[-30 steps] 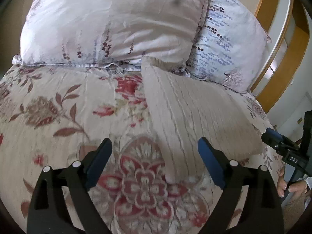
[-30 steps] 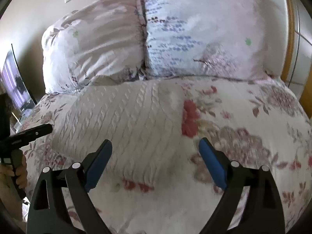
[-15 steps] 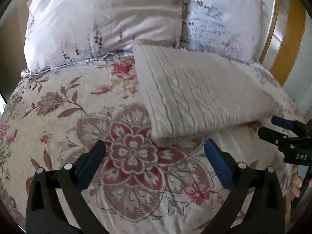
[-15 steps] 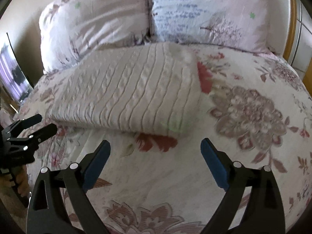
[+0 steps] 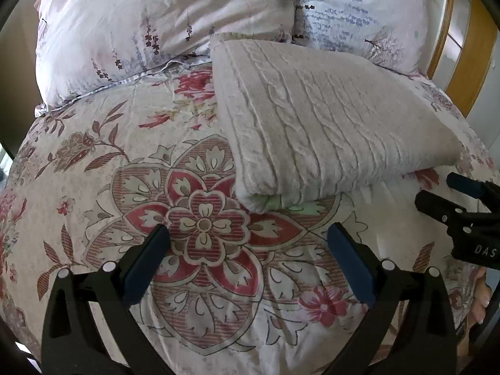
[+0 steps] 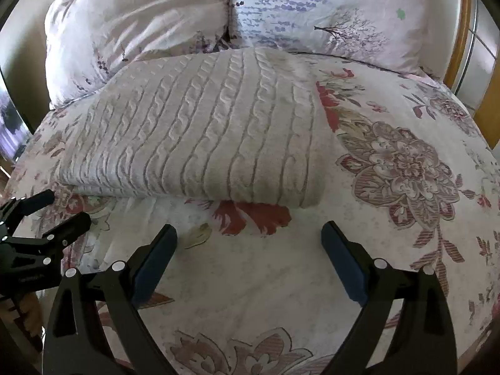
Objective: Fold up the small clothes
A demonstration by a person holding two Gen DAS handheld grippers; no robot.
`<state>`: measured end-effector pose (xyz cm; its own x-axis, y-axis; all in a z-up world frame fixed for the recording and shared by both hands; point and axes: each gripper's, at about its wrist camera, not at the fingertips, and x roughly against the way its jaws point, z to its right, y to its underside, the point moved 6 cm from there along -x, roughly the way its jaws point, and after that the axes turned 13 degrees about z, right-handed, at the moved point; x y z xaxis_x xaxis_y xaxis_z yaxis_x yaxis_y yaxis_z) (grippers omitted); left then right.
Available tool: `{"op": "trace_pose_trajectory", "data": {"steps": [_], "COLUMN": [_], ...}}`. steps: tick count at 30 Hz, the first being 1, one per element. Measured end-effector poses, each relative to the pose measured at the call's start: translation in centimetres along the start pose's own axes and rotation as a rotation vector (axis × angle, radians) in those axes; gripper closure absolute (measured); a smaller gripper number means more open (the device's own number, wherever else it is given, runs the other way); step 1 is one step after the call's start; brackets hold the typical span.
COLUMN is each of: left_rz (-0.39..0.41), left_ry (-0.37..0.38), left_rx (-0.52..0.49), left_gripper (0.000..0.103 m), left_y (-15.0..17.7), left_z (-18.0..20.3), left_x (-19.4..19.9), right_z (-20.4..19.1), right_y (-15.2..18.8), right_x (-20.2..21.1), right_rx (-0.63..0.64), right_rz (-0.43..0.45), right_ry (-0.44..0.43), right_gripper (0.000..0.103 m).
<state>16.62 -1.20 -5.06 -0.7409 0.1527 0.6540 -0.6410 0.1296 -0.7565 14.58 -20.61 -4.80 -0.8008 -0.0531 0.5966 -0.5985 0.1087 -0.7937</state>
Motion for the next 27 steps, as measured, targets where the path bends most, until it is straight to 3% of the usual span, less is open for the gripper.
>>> {"op": "trace_pose_trajectory", "data": {"steps": [8,27], "left_rz": [-0.001,-0.001], "left_ry": [-0.006,-0.002], "left_rx": [-0.008,-0.007], "left_gripper": [0.002,0.002], "left_y": [0.06,0.09], "left_z": [0.12,0.16], "left_x": [-0.08,-0.14], "right_z": [-0.20,-0.04], "right_y": [0.25,0.43], "right_x": [-0.15,-0.08], "right_rx": [0.027,0.025], "right_rz": [0.005,0.013], "right_ry": [0.049,0.056], "right_gripper": [0.003,0.001]}}
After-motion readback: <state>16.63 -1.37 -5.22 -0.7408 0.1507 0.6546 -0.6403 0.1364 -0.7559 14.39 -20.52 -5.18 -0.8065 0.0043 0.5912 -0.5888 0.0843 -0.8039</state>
